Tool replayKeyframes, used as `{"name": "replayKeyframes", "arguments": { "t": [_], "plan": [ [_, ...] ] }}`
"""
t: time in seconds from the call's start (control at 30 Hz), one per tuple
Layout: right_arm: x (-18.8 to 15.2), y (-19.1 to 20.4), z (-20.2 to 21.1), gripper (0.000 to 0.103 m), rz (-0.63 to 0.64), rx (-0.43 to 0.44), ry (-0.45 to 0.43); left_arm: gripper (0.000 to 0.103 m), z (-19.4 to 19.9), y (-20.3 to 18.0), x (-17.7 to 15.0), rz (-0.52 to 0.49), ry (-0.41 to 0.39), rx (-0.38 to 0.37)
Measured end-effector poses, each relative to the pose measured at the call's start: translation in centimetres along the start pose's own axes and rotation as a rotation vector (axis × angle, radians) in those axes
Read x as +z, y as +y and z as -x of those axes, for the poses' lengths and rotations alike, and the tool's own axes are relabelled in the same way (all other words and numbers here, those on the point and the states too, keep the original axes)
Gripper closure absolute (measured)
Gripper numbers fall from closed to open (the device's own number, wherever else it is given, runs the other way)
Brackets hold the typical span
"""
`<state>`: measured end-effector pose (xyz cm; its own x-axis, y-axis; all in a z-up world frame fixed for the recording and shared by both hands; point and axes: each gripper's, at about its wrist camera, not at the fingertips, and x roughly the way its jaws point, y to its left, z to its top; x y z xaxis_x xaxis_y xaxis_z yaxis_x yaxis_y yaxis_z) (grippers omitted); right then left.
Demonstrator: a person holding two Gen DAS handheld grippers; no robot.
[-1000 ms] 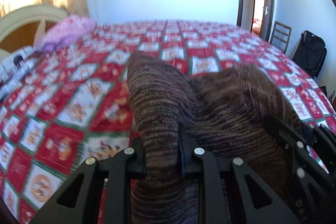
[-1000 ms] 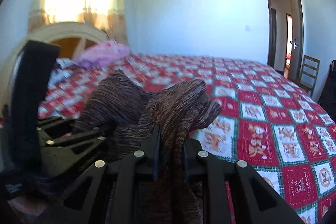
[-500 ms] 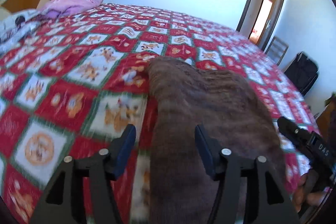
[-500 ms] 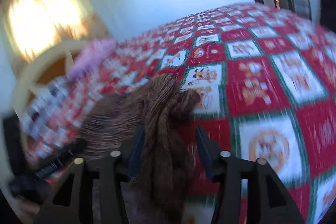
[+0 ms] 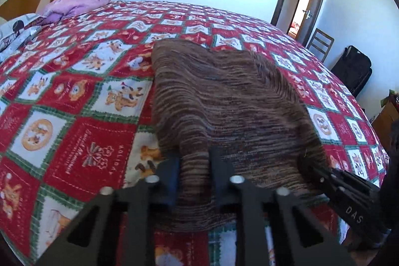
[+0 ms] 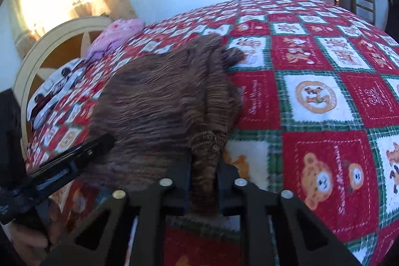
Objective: Fold small clothes
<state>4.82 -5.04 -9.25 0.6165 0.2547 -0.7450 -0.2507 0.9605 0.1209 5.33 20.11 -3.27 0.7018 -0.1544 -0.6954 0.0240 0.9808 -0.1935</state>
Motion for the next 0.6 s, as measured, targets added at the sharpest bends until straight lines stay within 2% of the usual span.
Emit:
{"name": "replayKeyframes", "arguments": {
  "t": [0.1,0.2,0.3,0.43,0.5,0.53,0.6],
  "plan": [
    [-0.2,0.1,1.0,0.090,-0.016,0.024,-0.003,0.088,1.2,0.0,-0.1,-0.006,0.004,0.017],
    [-1.0,-0.1,1.4,0.090,-0.005,-0.023,0.000,0.087,1.2,-0.2,-0.9,-0.044,0.020,0.066],
    [-1.7,-0.4,1.2,0.090,-0.002,-0.030,-0.010,0.076,0.2,-0.1,-1.7,-0.071,0.013,0.130],
    [-2.1,0.0,1.5,0.088,0.032,-0.074,-0.024,0.073,1.2,-1.1,-2.2,-0.128,-0.011,0.192],
    [-2.4,0.0,2.5,0.082,0.012,-0.084,-0.017,0.071,2.1,-1.4,-2.4,-0.142,-0.020,0.209],
    [-2.6,-0.1,2.9,0.082,-0.001,-0.081,-0.016,0.068,2.4,-1.4,-2.5,-0.143,-0.026,0.217],
    [-3.1,-0.3,4.4,0.081,-0.035,-0.095,-0.040,0.050,3.1,-1.6,-3.0,-0.141,-0.036,0.232]
  ]
}}
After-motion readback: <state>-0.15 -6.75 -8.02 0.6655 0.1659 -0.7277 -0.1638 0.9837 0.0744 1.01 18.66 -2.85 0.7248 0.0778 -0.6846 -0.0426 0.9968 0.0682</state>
